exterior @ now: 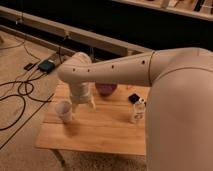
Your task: Place the bottle in the ceramic bowl
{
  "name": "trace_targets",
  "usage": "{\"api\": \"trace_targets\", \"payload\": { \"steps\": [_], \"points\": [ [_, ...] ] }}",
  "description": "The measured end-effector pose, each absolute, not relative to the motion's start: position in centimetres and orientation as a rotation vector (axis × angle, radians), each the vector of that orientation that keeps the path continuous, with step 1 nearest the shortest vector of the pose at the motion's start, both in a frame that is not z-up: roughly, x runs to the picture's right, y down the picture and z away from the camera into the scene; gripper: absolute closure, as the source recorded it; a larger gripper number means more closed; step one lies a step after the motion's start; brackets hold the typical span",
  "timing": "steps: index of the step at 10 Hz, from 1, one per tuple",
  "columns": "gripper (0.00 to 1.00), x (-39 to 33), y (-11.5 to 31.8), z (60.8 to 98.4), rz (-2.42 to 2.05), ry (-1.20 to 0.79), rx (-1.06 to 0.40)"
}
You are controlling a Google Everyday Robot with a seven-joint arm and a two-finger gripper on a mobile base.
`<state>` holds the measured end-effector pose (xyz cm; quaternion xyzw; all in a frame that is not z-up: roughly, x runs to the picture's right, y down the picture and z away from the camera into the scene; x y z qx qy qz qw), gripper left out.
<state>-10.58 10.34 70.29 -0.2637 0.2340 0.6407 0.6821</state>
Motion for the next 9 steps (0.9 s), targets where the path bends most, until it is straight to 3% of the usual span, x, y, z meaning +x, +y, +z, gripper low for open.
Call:
{"api": "trace_targets", "payload": {
  "steps": [3,9],
  "points": [
    [0.35,-9.7,9.8,70.6,1.456,0.534,-0.582],
    [0.35,-0.6,5.3,71.3,1.537,0.583,-0.500]
  ]
}}
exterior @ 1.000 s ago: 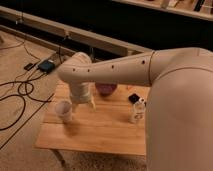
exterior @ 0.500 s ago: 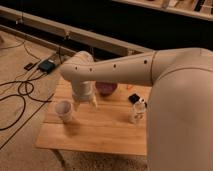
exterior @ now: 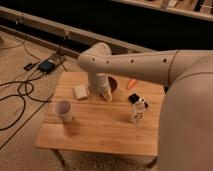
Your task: Place the bottle in the ceramic bowl
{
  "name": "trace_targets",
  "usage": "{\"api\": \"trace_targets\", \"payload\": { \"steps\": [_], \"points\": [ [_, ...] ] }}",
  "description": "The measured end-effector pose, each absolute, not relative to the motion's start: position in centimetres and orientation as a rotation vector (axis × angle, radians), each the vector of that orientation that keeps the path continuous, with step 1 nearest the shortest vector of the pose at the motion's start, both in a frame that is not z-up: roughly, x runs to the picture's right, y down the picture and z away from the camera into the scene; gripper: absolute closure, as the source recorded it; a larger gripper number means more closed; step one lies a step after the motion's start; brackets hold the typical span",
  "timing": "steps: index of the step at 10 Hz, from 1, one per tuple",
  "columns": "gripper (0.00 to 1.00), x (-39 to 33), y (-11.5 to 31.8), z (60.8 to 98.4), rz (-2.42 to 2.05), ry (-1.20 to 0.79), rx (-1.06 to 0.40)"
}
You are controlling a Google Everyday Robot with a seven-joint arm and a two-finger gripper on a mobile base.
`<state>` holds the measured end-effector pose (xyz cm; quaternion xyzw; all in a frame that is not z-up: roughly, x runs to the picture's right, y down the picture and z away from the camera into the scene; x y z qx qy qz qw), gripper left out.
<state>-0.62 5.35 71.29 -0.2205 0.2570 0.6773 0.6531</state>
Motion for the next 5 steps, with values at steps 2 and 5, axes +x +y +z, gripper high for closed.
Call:
{"api": "trace_targets", "payload": {
  "steps": [2,5],
  "points": [
    [0.35,2.9,4.6,71.7,1.530,0.604,-0.484],
    [0.35,6.7,4.1,73.0,1.553,0.614,-0.456]
  ]
}}
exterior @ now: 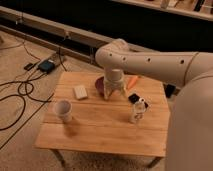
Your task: Place the bottle in the ceramic bowl
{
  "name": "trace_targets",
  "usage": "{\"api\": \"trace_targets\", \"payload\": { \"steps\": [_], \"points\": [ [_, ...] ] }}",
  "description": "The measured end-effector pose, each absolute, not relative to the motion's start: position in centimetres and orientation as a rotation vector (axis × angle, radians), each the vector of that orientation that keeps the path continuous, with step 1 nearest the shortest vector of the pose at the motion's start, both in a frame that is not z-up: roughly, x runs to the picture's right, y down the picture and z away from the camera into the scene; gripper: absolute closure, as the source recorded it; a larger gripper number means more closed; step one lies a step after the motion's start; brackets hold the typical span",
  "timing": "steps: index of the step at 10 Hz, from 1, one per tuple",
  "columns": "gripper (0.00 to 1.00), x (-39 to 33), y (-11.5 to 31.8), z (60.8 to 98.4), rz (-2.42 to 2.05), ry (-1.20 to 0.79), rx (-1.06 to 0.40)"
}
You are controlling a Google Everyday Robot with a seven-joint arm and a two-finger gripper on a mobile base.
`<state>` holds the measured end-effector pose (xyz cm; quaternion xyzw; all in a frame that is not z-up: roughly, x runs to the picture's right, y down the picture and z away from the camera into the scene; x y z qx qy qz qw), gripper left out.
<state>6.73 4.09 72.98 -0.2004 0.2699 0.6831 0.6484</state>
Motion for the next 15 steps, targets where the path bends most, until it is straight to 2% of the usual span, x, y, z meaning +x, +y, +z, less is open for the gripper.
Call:
{"api": "trace_targets", "payload": {
  "steps": [4,10,15],
  "points": [
    [0.35,11.4,3.7,73.3,1.659,0.598,-0.401],
    [0.35,18.3,3.2,68.9,1.824,0.547,-0.269],
    [0.35,17.9,5.8,71.1,1.817,0.591,-0.333]
  ]
}}
